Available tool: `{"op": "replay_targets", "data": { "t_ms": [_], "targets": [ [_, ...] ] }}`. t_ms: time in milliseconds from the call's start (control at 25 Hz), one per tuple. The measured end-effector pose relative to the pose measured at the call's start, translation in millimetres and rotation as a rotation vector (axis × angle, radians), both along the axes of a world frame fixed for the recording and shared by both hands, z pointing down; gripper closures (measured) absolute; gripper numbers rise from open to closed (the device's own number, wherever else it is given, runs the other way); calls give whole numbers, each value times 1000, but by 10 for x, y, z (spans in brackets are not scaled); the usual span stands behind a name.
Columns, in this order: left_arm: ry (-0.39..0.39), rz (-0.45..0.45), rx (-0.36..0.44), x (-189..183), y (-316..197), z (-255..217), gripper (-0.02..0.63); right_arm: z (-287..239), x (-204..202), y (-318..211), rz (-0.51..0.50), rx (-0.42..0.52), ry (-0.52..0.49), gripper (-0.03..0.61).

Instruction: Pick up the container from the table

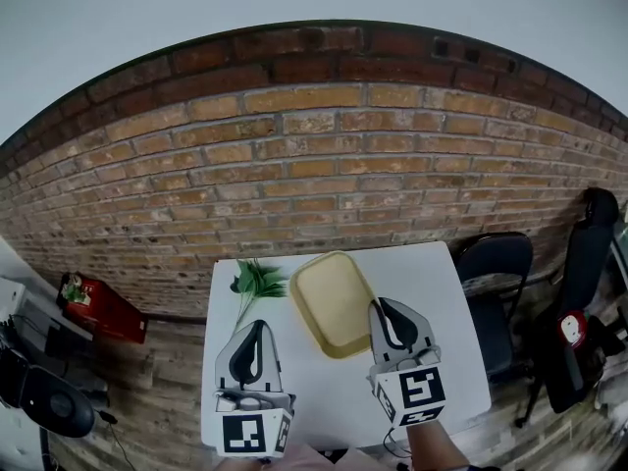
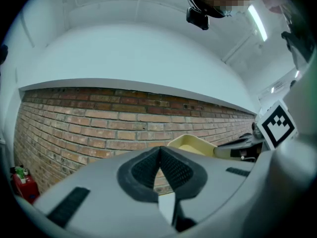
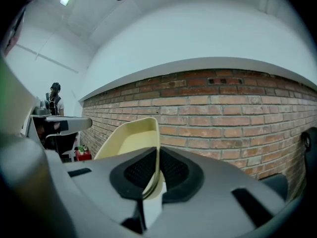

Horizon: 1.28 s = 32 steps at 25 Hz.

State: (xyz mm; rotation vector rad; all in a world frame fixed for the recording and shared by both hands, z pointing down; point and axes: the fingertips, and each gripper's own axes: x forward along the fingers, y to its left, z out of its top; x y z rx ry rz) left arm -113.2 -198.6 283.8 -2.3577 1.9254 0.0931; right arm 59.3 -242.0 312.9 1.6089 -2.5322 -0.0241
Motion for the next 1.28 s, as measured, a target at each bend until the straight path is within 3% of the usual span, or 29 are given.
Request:
{"op": "replay_targets", "data": {
  "t_ms": [240,600,1280],
  "targets": [
    [36,2,39,57,-27,-262,606,-380,48,29,4,87,-3,555],
    [-3,10,85,93,-68,-474,606,-714,111,115,20,173,1,555],
    [7,22,115,120,-39,-611,606,-888,148,206,41,218,-3,558]
  ]
}}
